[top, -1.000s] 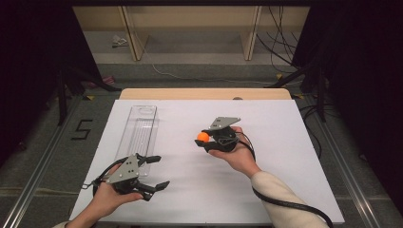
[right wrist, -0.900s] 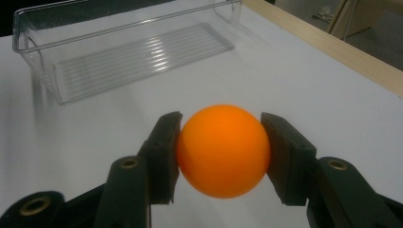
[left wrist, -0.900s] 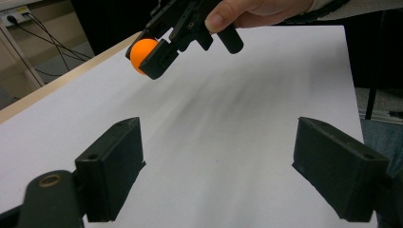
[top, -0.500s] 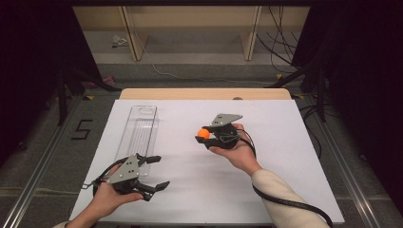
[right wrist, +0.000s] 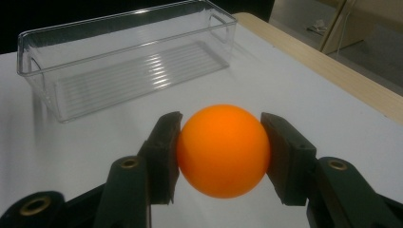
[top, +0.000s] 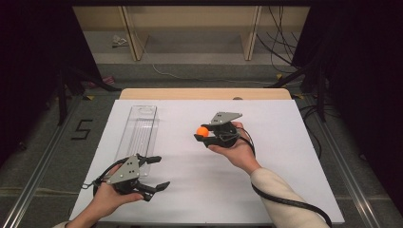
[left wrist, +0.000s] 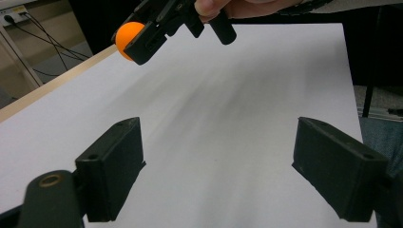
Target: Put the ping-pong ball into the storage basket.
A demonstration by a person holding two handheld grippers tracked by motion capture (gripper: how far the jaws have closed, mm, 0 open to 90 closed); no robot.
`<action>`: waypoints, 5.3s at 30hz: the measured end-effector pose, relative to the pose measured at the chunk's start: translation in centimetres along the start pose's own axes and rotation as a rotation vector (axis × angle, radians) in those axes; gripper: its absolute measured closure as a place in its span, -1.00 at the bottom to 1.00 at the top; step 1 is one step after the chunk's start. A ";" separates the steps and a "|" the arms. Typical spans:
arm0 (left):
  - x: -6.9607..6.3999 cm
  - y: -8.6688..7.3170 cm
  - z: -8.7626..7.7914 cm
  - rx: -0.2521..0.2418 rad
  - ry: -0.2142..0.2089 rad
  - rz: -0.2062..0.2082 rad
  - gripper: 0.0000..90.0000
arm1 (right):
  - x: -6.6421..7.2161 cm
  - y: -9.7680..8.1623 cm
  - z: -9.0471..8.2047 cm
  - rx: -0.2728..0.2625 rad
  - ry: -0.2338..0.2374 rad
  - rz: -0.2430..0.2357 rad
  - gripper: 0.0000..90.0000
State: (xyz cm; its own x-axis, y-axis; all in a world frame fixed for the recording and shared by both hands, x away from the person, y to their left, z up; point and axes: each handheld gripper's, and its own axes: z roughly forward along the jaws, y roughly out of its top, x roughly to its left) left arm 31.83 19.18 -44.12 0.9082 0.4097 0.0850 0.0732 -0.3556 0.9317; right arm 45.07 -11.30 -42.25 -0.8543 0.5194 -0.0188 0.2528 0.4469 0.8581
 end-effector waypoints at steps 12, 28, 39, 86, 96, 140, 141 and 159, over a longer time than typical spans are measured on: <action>0.0 0.0 0.0 0.005 -0.001 -0.001 -0.62 | 0.0 0.6 0.1 -0.015 0.002 -0.002 0.14; -0.1 0.0 0.1 0.008 -0.005 -0.001 -0.62 | 0.2 1.6 0.6 -0.022 0.009 -0.007 0.14; -0.1 0.0 0.1 0.007 -0.007 -0.002 -0.62 | 0.4 2.5 1.1 -0.028 0.018 -0.021 0.14; -0.2 0.0 0.1 0.008 -0.014 0.004 -0.62 | 1.3 4.4 4.0 -0.023 0.052 -0.039 0.14; -0.2 0.0 0.1 0.010 -0.014 0.008 -0.62 | 1.5 4.7 4.5 -0.023 0.059 -0.043 0.14; -0.2 0.0 0.1 0.011 -0.014 0.010 -0.62 | 1.8 6.0 6.7 -0.022 0.069 -0.043 0.14; -0.2 0.0 0.1 0.011 -0.014 0.010 -0.62 | 1.9 6.1 6.8 -0.020 0.070 -0.044 0.14; -0.2 0.0 0.2 0.012 -0.017 0.009 -0.61 | 2.4 6.7 7.8 -0.016 0.086 -0.049 0.14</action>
State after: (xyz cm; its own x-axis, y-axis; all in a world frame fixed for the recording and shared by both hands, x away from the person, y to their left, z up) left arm 31.70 18.96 -44.18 0.9157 0.3922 0.0875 0.0696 -0.3692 0.9268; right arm 48.28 -1.37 -40.54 -0.9013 0.4329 -0.0172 0.2035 0.4580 0.8653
